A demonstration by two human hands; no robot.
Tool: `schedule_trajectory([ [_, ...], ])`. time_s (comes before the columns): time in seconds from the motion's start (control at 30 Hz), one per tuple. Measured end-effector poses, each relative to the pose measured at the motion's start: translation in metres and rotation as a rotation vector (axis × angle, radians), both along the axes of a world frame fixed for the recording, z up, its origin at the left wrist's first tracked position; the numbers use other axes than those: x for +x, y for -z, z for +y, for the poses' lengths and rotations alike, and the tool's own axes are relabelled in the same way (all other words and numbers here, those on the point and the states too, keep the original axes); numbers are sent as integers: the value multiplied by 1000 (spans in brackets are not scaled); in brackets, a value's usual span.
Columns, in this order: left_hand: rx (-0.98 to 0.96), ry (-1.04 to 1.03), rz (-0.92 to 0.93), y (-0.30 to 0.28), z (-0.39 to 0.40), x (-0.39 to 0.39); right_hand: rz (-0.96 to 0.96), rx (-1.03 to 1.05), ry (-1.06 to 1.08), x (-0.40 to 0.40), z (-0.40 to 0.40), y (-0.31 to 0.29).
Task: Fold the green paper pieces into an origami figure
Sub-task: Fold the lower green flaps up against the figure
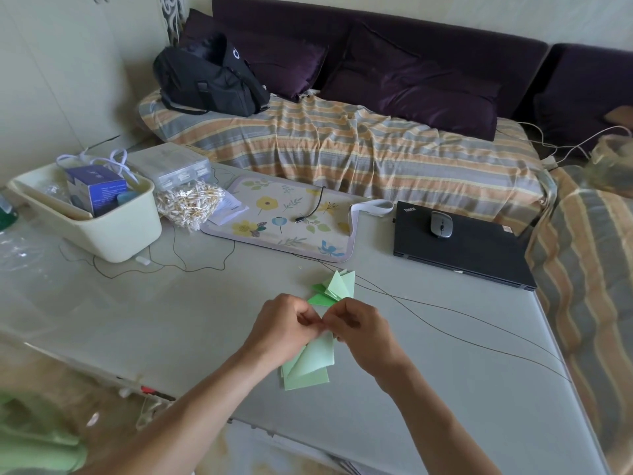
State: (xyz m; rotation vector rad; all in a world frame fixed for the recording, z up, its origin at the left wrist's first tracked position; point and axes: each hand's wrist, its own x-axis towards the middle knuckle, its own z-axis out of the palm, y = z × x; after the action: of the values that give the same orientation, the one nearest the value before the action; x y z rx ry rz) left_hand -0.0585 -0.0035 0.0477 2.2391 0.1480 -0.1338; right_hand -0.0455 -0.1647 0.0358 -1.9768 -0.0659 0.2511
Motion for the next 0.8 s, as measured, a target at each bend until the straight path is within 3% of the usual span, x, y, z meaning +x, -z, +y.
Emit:
schedule_trajectory([
  [0.3, 0, -29, 43, 1, 1, -2, -47, -7, 118, 2, -3, 3],
  [0.53, 89, -12, -7, 0, 3, -2, 88, -3, 0, 2, -4, -1],
  [0.8, 149, 83, -4, 1, 5, -2, 3, -199, -91, -3, -3, 4],
])
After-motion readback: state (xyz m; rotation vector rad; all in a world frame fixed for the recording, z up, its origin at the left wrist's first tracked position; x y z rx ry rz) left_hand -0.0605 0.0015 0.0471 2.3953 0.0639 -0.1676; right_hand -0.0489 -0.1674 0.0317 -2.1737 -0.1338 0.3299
